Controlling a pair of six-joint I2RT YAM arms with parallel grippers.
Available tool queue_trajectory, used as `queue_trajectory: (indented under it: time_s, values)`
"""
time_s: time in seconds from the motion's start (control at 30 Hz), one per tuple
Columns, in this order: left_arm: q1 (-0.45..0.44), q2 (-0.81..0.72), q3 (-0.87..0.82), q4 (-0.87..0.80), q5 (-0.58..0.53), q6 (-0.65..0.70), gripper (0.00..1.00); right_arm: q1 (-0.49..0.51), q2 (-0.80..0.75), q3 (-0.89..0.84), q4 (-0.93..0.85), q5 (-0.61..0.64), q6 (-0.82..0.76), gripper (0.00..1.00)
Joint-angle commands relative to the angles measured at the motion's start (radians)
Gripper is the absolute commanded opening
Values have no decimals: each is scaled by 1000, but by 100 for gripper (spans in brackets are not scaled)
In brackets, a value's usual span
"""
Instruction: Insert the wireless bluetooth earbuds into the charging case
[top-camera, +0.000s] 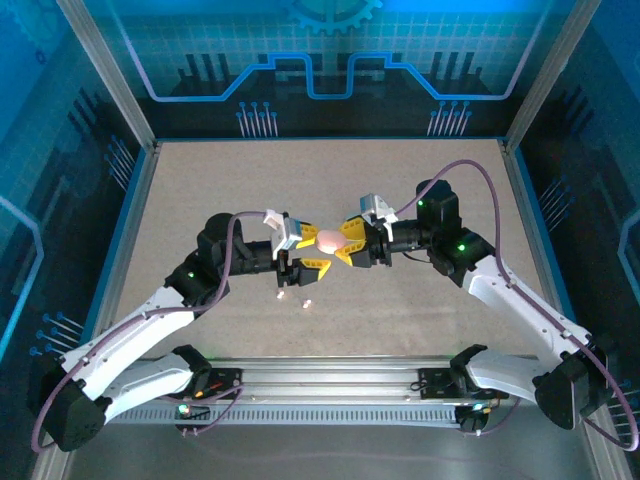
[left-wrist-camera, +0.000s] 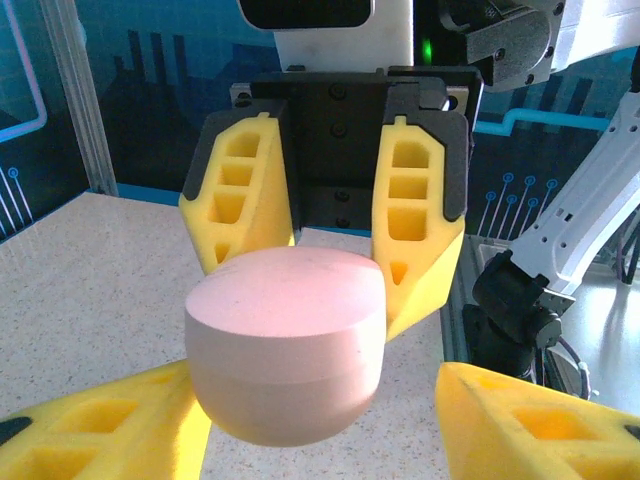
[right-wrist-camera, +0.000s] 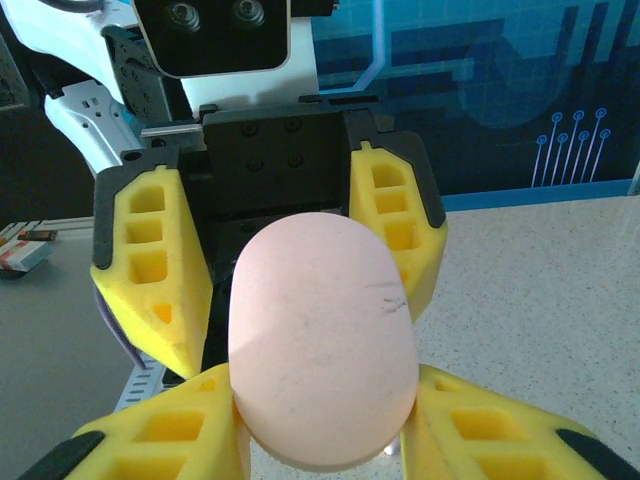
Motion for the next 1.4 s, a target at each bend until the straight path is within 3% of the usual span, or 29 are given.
queue_trajectory:
  time_s: [0.0, 0.4, 0.67, 1.07, 1.37]
  values:
    - [-11, 9, 46, -3, 54, -7, 59, 14, -7, -2, 14, -1, -31, 37]
    - [-11, 28, 71, -43, 74, -12, 46, 29, -31, -32, 40, 31, -64, 37]
    - [-14, 42, 81, -64, 80, -1, 43, 31, -35, -41, 80, 39, -34, 37]
    - [-18, 51, 81, -141, 80, 54, 33, -14, -25, -19, 74, 85, 88, 52]
    - [-18, 47, 78, -145, 84, 54, 32, -35, -36, -24, 76, 125, 123, 54]
